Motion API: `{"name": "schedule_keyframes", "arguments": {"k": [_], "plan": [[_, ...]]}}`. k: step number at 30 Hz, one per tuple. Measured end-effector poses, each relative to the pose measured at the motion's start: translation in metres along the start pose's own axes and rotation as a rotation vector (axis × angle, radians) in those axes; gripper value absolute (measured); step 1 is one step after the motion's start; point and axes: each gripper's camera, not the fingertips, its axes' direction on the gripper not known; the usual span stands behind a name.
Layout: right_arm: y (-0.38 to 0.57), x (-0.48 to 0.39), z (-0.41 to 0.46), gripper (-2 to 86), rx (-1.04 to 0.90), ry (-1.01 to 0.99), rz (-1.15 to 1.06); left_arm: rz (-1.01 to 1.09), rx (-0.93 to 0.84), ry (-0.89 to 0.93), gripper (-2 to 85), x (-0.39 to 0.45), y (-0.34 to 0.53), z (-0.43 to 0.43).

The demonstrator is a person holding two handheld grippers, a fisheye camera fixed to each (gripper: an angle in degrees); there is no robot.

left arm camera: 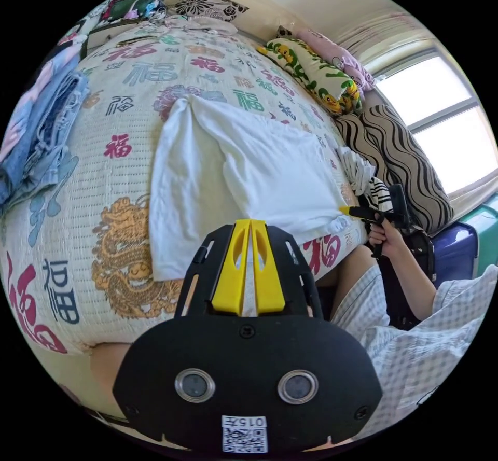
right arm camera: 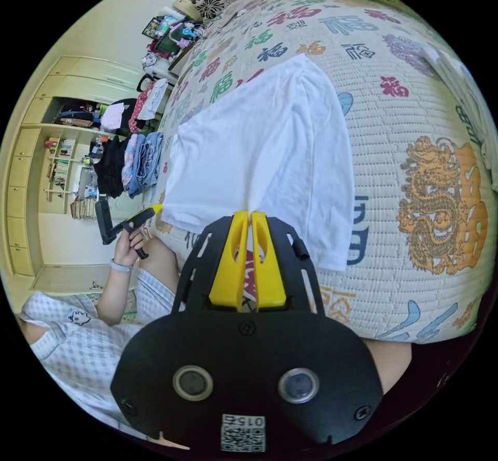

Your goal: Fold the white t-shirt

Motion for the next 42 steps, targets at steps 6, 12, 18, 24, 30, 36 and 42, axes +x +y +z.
{"name": "schedule_keyframes", "arguments": {"k": [6, 12, 18, 24, 30, 36, 42], "plan": [[0.002, -0.001, 0.036, 2.2, 0.01, 0.033, 0.057, -0.065, -0.121, 0.032, 0.3, -0.015, 0.006, 0.031], [-0.005, -0.038, 0.04, 0.8, 0.134, 0.106, -0.064, 0.014, 0.071, -0.024, 0.9, 0.016, -0.002, -0.017], [-0.034, -0.045, 0.118, 0.1, -0.083, 0.203, -0.056, 0.038, -0.064, -0.002, 1.4, 0.012, -0.019, 0.036], [-0.045, -0.077, 0.119, 1.1, -0.037, 0.179, -0.147, -0.052, 0.02, -0.053, 5.4, -0.006, 0.009, -0.009], [-0.121, -0.182, 0.138, 5.4, -0.036, 0.159, -0.445, -0.17, 0.032, -0.086, 10.5, -0.057, 0.039, -0.063], [-0.2, -0.276, 0.232, 8.1, -0.193, 0.288, -0.644, -0.101, -0.109, -0.187, 9.8, -0.045, 0.034, -0.024], [-0.236, -0.313, 0.318, 9.7, -0.345, 0.573, -0.725, -0.134, -0.075, -0.142, 8.1, -0.038, 0.036, -0.003]]}}
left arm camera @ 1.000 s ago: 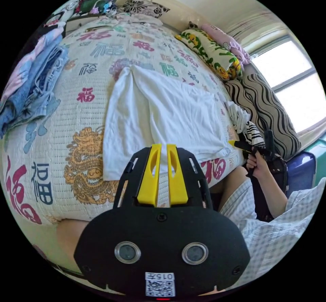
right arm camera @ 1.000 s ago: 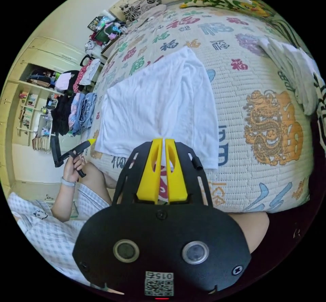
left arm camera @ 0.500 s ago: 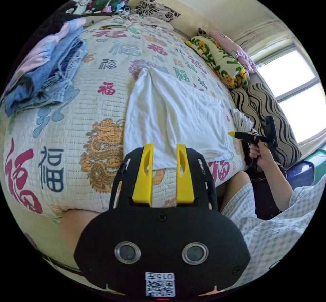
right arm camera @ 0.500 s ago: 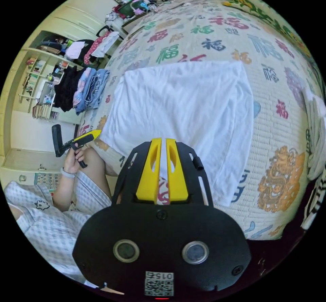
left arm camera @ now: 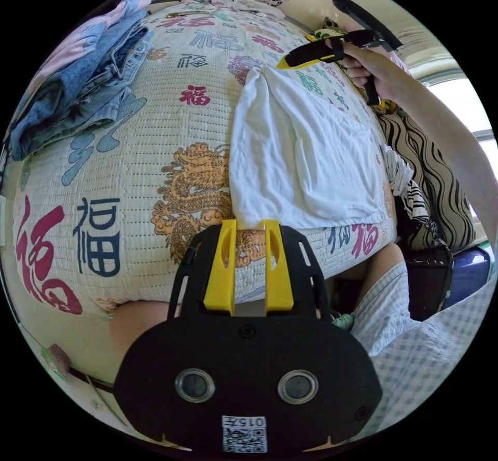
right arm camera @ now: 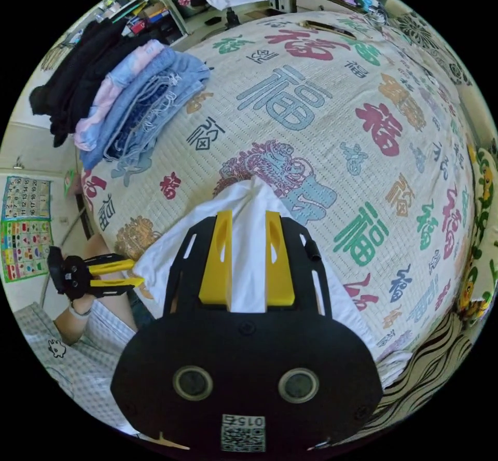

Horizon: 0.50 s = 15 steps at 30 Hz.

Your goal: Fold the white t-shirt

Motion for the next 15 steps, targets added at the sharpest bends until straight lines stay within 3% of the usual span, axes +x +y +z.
{"name": "schedule_keyframes", "arguments": {"k": [8, 15], "plan": [[-0.038, 0.0, 0.022, 5.6, -0.105, 0.063, 0.023, -0.053, 0.052, 0.064, 0.8, 0.002, 0.011, 0.013], [0.012, 0.039, -0.041, 1.3, 0.097, -0.109, 0.094, 0.098, 0.16, 0.06, -0.6, 0.071, 0.029, -0.014]]}}
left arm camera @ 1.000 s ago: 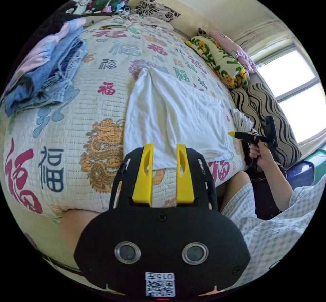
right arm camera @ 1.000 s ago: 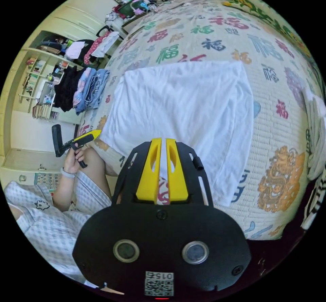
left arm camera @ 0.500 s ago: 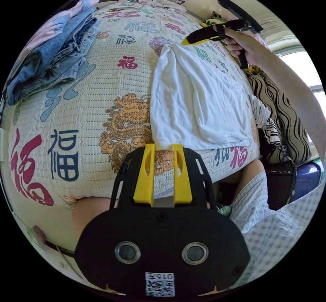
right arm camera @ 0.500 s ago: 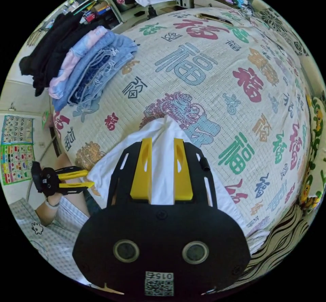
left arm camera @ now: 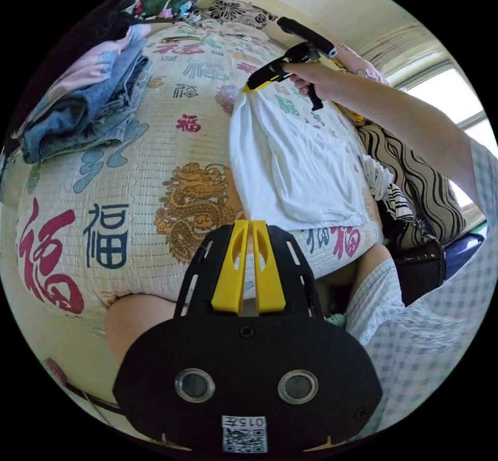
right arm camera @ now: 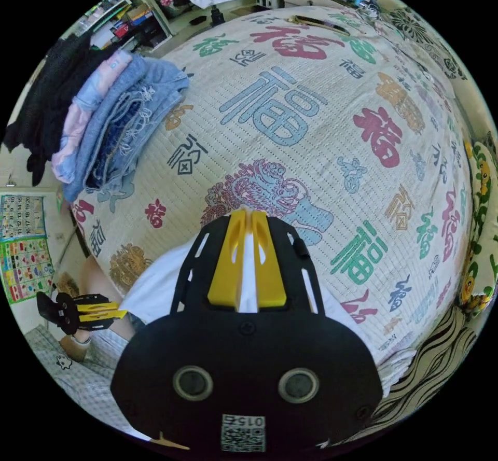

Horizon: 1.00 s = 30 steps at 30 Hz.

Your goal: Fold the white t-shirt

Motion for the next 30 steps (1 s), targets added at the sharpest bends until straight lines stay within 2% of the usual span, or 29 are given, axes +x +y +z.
{"name": "schedule_keyframes", "arguments": {"k": [5, 8, 12, 16, 19, 23, 27, 30], "plan": [[0.084, 0.071, -0.092, 0.8, 0.221, -0.214, 0.076, 0.216, 0.126, 0.126, -0.7, 0.103, -0.003, -0.018], [0.155, 0.139, -0.134, 0.9, 0.339, -0.375, 0.147, 0.384, 0.139, 0.209, -0.7, 0.189, -0.015, 0.008], [0.252, 0.231, -0.149, 1.3, 0.439, -0.505, 0.329, 0.555, 0.071, 0.307, -0.7, 0.307, -0.032, 0.095], [0.319, 0.304, -0.129, 2.9, 0.453, -0.606, 0.53, 0.669, -0.004, 0.259, -0.5, 0.405, -0.043, 0.21], [0.353, 0.339, -0.113, 5.4, 0.328, -0.477, 0.732, 0.695, -0.111, 0.159, -0.4, 0.455, -0.044, 0.306], [0.402, 0.359, -0.118, 7.6, 0.367, -0.435, 0.851, 0.673, -0.29, 0.161, 0.4, 0.481, -0.046, 0.388], [0.444, 0.336, -0.137, 8.6, 0.388, -0.433, 0.718, 0.645, -0.215, 0.271, 2.0, 0.477, -0.053, 0.375], [0.481, 0.298, -0.144, 8.3, 0.414, -0.423, 0.637, 0.603, -0.13, 0.17, 3.0, 0.447, -0.066, 0.353]]}}
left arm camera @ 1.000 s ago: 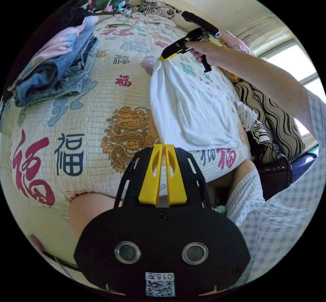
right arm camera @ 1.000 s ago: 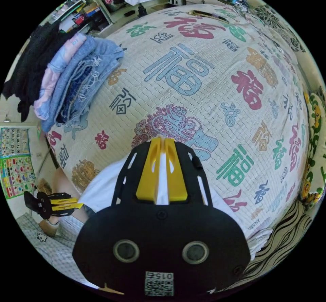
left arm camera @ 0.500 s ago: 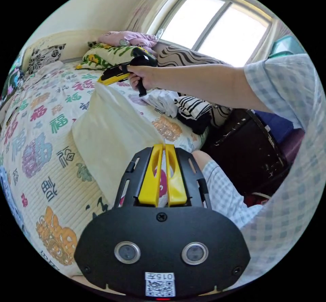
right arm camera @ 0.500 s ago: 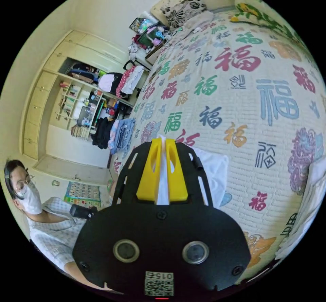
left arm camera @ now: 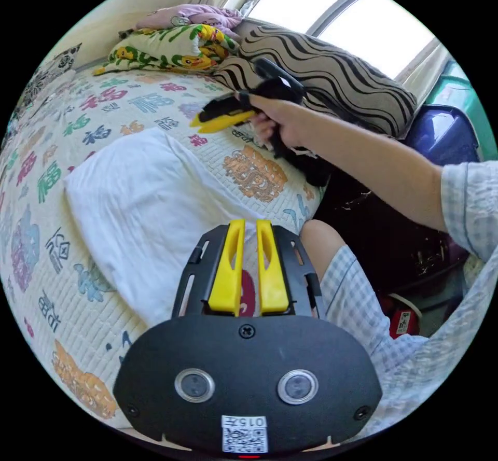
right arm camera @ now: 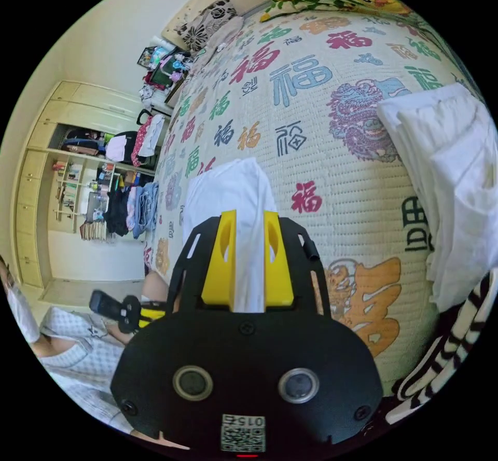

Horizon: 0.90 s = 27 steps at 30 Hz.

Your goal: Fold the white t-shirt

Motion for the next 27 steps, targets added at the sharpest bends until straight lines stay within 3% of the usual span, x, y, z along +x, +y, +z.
{"name": "schedule_keyframes", "arguments": {"k": [6, 11, 16, 19, 27], "plan": [[0.086, -0.011, -0.007, 9.0, -0.014, 0.097, -0.012, -0.136, -0.054, -0.154, 3.4, -0.069, 0.023, -0.022], [0.13, -0.018, -0.025, 10.0, 0.064, 0.067, 0.025, 0.029, -0.133, -0.343, 5.9, -0.063, -0.029, -0.015], [0.172, -0.025, -0.034, 10.9, 0.12, 0.033, 0.095, 0.155, -0.21, -0.374, 5.8, -0.083, -0.139, 0.056], [0.189, -0.021, -0.033, 11.5, 0.113, 0.128, 0.139, 0.138, -0.312, -0.327, 5.9, -0.109, -0.192, 0.117], [0.212, 0.011, -0.025, 7.7, 0.085, 0.018, 0.257, 0.117, -0.621, -0.47, 3.8, -0.193, -0.234, 0.279]]}}
